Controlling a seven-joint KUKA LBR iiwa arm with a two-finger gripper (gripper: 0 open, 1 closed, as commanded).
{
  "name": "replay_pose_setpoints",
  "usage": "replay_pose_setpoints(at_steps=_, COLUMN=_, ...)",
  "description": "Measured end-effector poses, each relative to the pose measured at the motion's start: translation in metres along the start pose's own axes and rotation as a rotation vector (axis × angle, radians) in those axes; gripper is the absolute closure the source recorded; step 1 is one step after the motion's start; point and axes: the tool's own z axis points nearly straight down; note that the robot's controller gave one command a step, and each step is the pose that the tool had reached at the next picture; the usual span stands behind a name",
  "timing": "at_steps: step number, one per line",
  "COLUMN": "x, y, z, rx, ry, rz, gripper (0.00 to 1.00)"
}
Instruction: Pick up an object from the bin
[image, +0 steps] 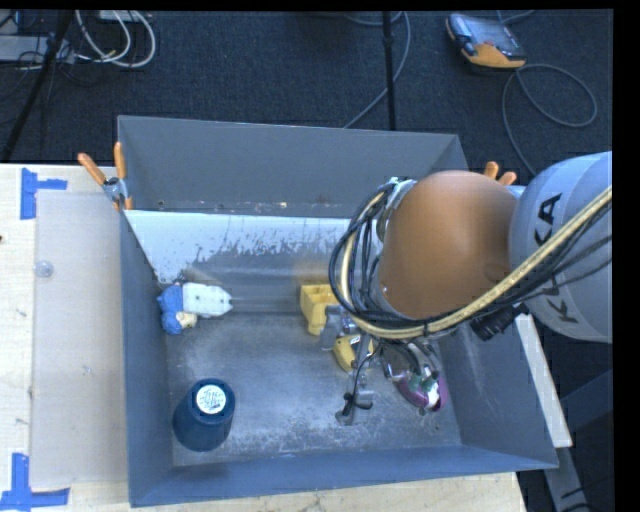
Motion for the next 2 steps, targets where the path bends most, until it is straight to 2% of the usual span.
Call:
replay_pose_setpoints(at_steps=1, x=-0.001, y=-0.001, z=-0.041, rx=0.0, ry=0.013, rz=-0.013, gripper=0.0)
replay_pose_setpoints(at_steps=2, x=0.002, y=0.017, z=0.002, rx=-0.001, ry=0.001, rz=-0.047, gripper=0.0)
